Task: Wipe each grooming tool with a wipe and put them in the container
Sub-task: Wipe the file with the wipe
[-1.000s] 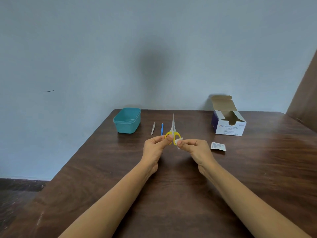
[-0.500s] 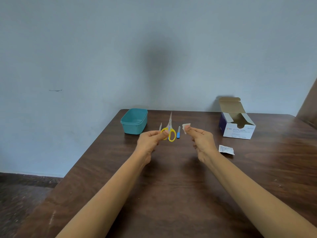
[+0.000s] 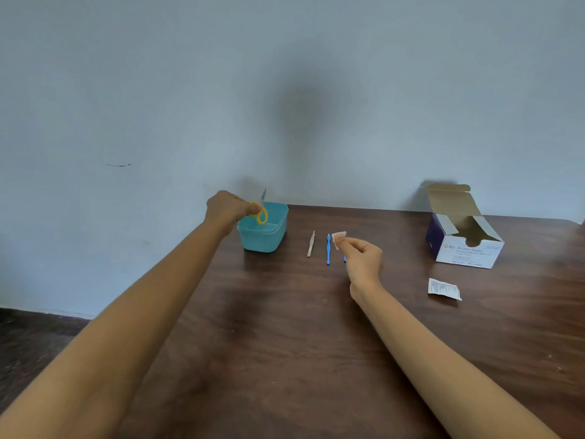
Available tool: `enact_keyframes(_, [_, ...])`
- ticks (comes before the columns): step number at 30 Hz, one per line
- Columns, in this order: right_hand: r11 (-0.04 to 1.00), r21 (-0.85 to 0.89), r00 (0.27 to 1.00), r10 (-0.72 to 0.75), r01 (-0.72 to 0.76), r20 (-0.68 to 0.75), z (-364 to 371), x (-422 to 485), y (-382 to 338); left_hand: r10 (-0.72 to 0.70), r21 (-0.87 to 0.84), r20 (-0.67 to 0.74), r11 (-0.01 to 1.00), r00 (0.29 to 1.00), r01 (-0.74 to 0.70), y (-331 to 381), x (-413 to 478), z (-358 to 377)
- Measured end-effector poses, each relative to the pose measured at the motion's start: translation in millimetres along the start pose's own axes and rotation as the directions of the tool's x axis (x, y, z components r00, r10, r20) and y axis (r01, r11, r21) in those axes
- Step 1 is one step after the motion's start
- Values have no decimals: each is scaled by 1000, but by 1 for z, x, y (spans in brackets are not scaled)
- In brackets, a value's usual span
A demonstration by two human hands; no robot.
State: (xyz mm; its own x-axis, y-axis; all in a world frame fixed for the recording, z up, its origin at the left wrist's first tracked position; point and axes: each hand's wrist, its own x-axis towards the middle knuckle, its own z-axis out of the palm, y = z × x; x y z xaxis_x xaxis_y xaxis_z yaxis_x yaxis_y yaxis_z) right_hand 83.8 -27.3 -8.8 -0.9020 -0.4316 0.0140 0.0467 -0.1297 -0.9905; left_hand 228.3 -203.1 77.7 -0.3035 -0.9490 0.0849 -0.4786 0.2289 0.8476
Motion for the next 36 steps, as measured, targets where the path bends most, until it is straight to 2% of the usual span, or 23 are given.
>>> enact_keyframes(5, [984, -137, 994, -108, 111, 32, 3, 0, 16, -22, 277, 53, 961, 998, 7, 1, 23, 16])
enact_keyframes(15, [962, -238, 990, -123, 134, 63, 0, 6, 22, -43, 632, 137, 773, 990, -54, 3, 30, 33])
enact_keyframes(27, [955, -249, 985, -141, 162, 99, 0, 10, 27, 85, 774, 73, 624, 994, -110, -4, 35, 58])
enact_keyframes(36, [952, -259, 984, -140, 163, 106, 2, 10, 26, 87, 862, 101, 489, 991, -130, -6, 39, 66])
